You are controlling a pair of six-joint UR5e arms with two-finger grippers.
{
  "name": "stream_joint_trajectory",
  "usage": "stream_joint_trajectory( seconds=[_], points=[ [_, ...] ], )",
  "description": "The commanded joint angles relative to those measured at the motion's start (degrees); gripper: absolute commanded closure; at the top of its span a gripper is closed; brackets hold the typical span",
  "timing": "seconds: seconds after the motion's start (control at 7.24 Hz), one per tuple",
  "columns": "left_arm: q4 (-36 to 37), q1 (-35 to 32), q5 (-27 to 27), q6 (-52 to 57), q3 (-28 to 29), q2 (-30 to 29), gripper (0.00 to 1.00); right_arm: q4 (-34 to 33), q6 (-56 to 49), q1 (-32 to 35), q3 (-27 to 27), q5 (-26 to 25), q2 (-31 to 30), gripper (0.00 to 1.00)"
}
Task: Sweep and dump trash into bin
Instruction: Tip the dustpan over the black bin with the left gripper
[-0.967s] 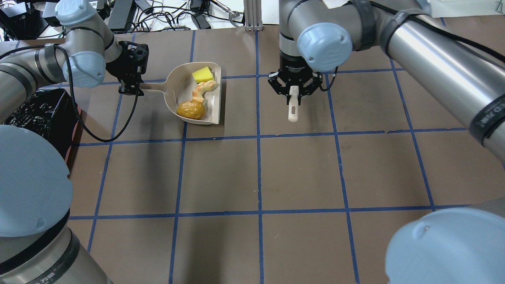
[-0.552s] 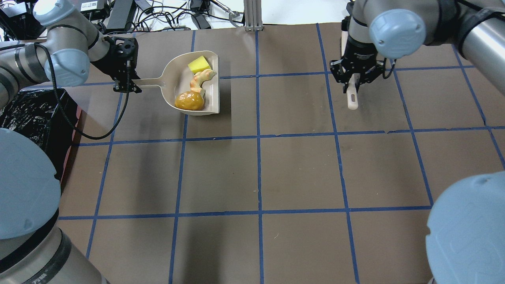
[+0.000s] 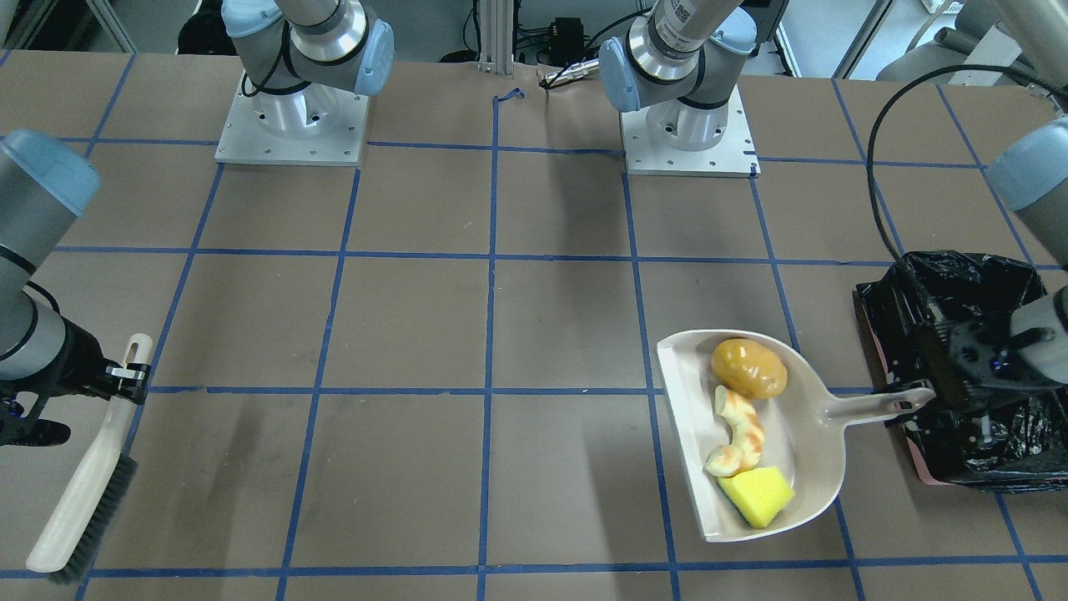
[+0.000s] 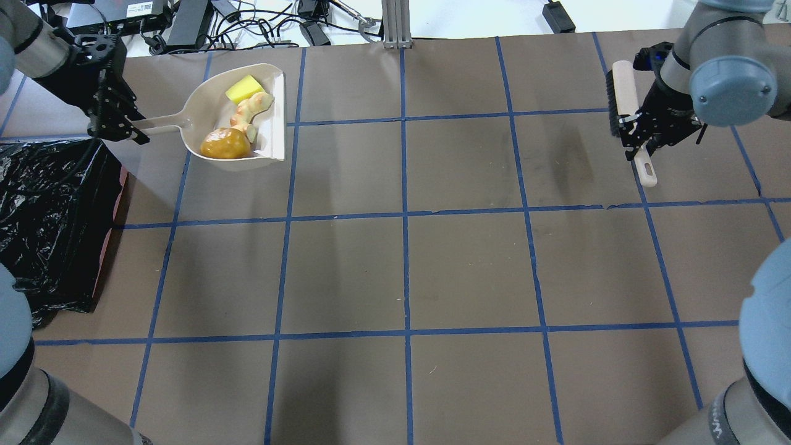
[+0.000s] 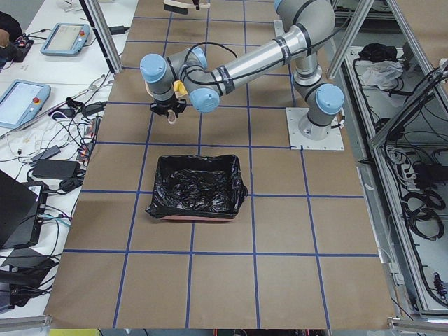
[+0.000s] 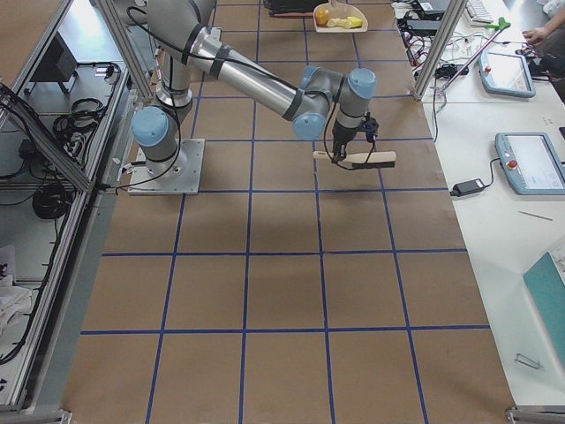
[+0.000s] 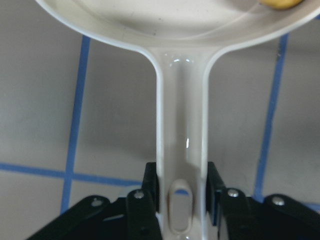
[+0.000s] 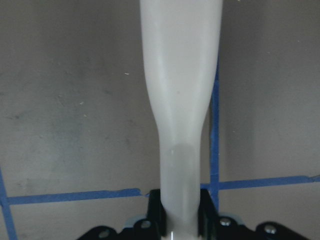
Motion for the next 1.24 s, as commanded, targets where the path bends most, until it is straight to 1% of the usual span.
stream_joint_trajectory(
  seconds=[0.0, 0.14, 0.28, 0.41, 0.55, 0.69, 0.83, 0.97, 1.1],
  points=[
    [-5.06, 8.39, 1.68, 8.61, 1.52, 1.83, 1.00, -0.29, -5.09, -3.77, 2.22, 0.26, 0.61, 1.00],
    [-5.06, 13.48, 3.09, 12.05, 1.78, 1.74, 1.00, 1.81, -5.55, -3.77, 1.87, 0.09, 0.87, 1.00],
    [-5.06, 18.23, 2.84, 14.69, 1.87, 1.31, 1.00, 2.09, -5.64, -3.78, 1.60, 0.17, 1.31, 1.00],
    [-4.45, 23.58, 2.58, 19.94, 2.65, 0.08, 1.00, 2.09, -6.51, -3.69, 0.38, 0.00, 2.62, 1.00],
    [-4.10, 26.68, 3.01, 22.95, 5.10, -0.88, 1.00, 4.01, -6.61, -3.69, -1.72, 0.17, 5.42, 1.00],
    [-2.62, 27.32, 4.93, 28.55, 8.34, -1.85, 1.00, 6.64, -6.00, -3.51, -3.74, 0.00, 6.40, 1.00],
    [0.62, 27.68, 8.78, 30.26, 9.77, -3.34, 1.00, 8.49, -4.34, -2.99, -4.37, -0.17, 6.24, 1.00],
    [3.61, 30.12, 9.08, 30.71, 10.22, -4.49, 1.00, 8.51, -1.36, -1.77, -4.38, -2.70, 6.15, 1.00],
    [7.38, 31.10, 10.65, 30.80, 9.87, -4.85, 1.00, 8.60, -0.90, -1.23, -4.38, -2.90, 6.06, 1.00]
  ],
)
